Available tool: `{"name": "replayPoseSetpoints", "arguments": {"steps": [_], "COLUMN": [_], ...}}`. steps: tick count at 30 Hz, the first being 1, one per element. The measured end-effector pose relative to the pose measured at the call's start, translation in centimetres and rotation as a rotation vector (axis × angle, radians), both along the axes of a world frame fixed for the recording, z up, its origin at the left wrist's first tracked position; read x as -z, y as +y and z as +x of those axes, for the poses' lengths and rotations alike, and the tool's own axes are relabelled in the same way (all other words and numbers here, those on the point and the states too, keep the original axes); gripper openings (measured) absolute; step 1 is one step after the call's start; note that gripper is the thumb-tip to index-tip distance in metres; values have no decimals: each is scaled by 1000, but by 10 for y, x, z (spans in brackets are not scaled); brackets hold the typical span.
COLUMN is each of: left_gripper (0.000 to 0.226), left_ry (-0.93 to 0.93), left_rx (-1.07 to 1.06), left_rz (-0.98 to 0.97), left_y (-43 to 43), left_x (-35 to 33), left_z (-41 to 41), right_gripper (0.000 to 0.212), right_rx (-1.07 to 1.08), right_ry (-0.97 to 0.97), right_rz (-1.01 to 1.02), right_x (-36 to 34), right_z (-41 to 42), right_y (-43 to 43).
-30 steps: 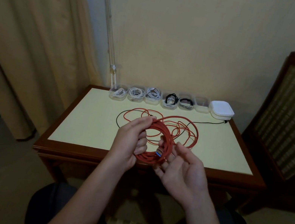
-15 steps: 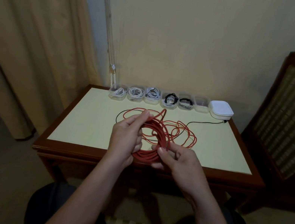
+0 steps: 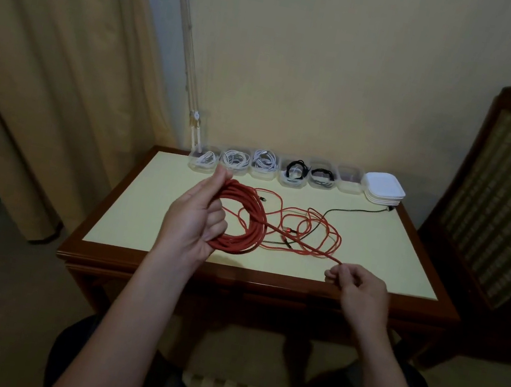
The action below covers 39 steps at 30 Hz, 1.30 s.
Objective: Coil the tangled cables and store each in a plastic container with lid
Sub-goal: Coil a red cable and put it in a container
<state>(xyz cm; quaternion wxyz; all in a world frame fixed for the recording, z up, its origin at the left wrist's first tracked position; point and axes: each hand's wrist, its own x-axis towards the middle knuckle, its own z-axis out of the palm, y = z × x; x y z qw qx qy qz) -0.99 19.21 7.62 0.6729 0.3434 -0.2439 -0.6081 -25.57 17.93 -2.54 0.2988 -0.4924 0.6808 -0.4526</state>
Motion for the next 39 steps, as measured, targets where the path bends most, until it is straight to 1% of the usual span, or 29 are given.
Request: {"name": "replayPoseSetpoints", "arguments": {"steps": [4,8,10,14,17,19,20,21,22,24,25,26,27,29,32,34,37,39], "left_gripper": [13,23,26,33,34,33,33,34,34,36,38,39,39,37,38,37,24,23], "left_ry": [114,304,373,446,468,471,478,488,497,506,512,515,515,500,474,449,382,364], "left_rx": [78,120,128,140,127,124,127,132,135,140,146,151,153,152,149,137,75,45], "left_rz": [52,95,108,146,177,186,187,185,182,182,182,182,180,174,171,174,165,163], "left_y": [1,1,1,0,-1,-1,0,0,-1,-1,-1,-2,-2,-3,-5,-5,-4,-4], "left_x": [1,-1,-3,-2,0,0,1,0,1,1,1,2,2,2,3,3,2,2], "left_z": [-5,-5,-3,-6,-11,-14,-15,-17,-18,-20,-21,-22,-23,-24,-27,-29,-29,-28], "right_gripper": [17,13,15,24,25,21,17,14,13,16,18,21,23,24,20,23,24,22], "right_rx": [78,53,5,-174,-272,-296,-297,-290,-279,-252,-240,-236,-249,-286,-287,-327,-385,-385], "right_ry": [116,406,494,505,514,390,264,81,-168,-766,-1010,-1180,-1298,-1446,-1553,-1544,-1401,-1379], "right_rz": [-13,-178,-236,-256,-160,-62,-27,12,54,123,141,149,148,134,169,229,313,327], "right_x": [2,-2,-1,0,-4,-8,-11,-14,-18,-26,-29,-32,-34,-40,-50,-53,-57,-59], "right_z": [-2,-5,-6,4,20,29,33,37,41,51,56,60,64,72,83,88,90,91], "right_y": [-4,-1,3,15,21,22,23,23,23,24,24,24,24,25,29,33,39,41]}}
